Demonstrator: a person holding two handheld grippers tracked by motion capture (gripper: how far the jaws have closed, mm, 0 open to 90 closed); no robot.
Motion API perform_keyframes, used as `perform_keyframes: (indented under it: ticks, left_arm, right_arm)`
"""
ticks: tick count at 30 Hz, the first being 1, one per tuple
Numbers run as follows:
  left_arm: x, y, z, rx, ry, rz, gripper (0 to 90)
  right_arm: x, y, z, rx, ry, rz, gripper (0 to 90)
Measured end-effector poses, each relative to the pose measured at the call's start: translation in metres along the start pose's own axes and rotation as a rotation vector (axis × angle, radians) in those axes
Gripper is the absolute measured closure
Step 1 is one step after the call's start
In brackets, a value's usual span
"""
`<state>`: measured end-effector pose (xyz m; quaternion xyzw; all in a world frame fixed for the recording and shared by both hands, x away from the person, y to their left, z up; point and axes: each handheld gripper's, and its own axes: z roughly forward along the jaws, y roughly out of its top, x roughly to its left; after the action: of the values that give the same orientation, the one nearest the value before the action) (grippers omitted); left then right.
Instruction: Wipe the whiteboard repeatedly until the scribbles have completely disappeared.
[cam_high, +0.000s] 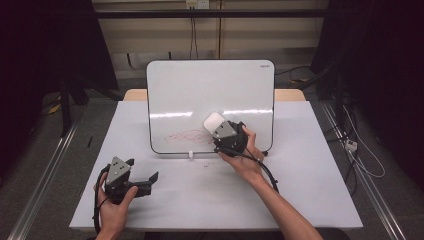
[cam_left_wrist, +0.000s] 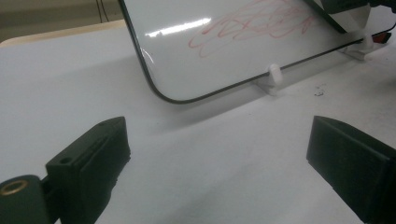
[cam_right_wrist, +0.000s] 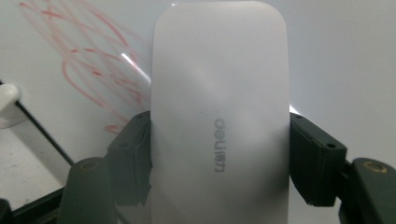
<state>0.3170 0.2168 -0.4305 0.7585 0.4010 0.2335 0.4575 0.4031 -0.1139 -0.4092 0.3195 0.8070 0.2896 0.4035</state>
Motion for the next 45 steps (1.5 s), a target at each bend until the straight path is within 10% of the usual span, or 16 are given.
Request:
perform_keyframes:
  ticks: [14,24,34,45]
  left_arm:
    - [0.002,0.000,0.002,0.004,0.013,-0.008,5.8]
    - [0.001,0.000,0.003,0.006,0.015,-0.004,5.8]
    - [0.001,0.000,0.002,0.004,0.015,-0.001,5.7]
    - [0.001,0.000,0.003,0.012,0.014,0.004,6.2]
  right_arm:
    - [-0.063,-0.011,-0.010,0.009,-0.081,0.141,31.7]
    - [-0.033,-0.009,-0.008,0.014,-0.142,0.040,31.7]
    - [0.008,-0.002,-0.001,-0.008,-0.063,-0.011,31.6]
    - [-0.020,-0.001,-0.001,-0.024,-0.019,0.087,31.6]
